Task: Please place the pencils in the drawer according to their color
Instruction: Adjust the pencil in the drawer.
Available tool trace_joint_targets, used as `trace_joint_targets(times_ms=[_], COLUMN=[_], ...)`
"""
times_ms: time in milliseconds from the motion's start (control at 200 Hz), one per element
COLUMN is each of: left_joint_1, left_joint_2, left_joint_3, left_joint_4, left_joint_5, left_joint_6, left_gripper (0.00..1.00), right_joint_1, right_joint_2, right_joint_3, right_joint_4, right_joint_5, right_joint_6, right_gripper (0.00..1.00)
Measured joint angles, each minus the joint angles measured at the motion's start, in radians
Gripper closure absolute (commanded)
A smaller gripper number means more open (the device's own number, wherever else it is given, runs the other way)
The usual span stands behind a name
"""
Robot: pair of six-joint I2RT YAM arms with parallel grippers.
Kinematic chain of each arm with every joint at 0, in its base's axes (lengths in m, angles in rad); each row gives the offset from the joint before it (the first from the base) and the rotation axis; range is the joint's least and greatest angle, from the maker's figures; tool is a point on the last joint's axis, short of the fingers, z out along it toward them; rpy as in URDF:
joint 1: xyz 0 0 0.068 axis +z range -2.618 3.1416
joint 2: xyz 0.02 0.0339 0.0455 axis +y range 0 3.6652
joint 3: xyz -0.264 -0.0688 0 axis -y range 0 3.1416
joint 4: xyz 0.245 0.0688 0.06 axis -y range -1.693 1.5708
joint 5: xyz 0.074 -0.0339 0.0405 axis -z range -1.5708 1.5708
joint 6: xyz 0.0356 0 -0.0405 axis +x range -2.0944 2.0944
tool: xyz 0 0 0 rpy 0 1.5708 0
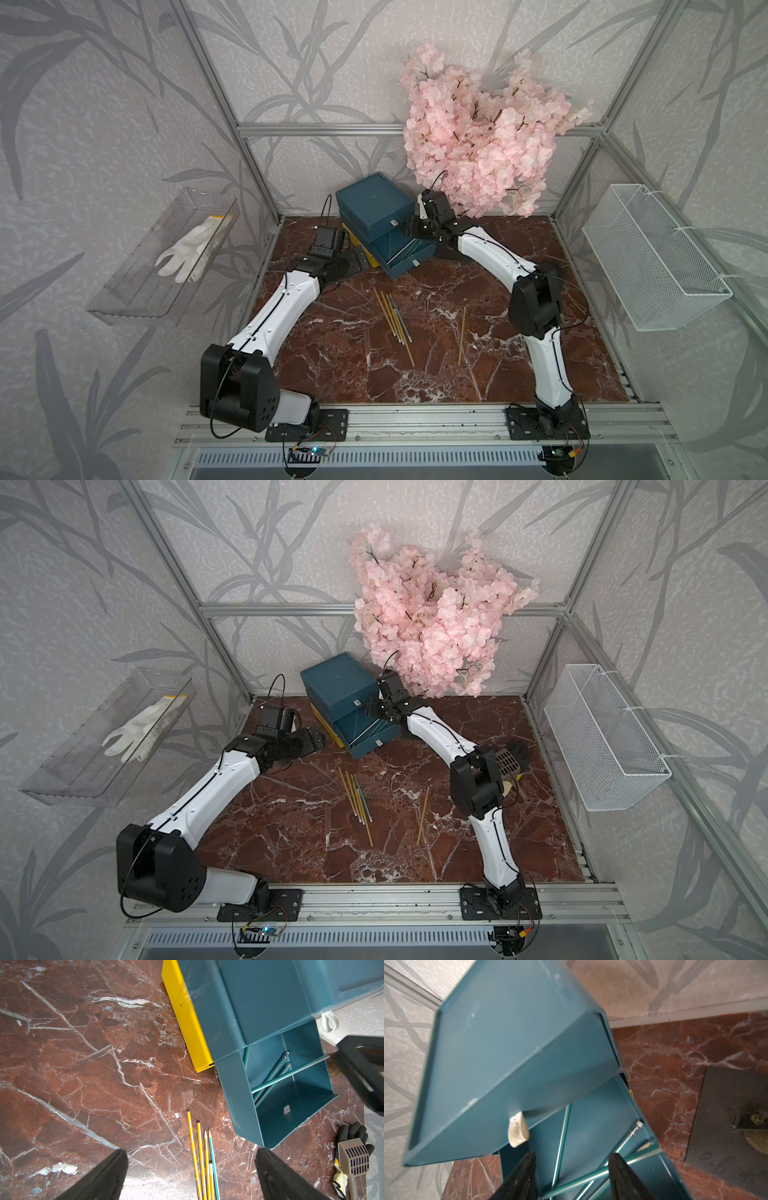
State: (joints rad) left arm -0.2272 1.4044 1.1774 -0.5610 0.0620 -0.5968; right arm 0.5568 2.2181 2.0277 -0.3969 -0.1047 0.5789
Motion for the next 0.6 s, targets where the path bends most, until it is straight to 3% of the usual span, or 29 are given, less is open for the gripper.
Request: trace_joint_targets(times_ms=[600], left_joint_1=[0.000], left_joint_2=[0.007], left_joint_3=[0.000], left_joint_4=[0.011], left_joint_5=[0.003], left_joint_6=[-0.006], left_gripper=[0.00], right_joint_1=[-0.027], right_joint_2=[-0.020], right_joint_3=[0.148], right_joint_4=[-0.127], right_joint_5=[-0.026], right_joint_6=[0.004], right_gripper=[0.41])
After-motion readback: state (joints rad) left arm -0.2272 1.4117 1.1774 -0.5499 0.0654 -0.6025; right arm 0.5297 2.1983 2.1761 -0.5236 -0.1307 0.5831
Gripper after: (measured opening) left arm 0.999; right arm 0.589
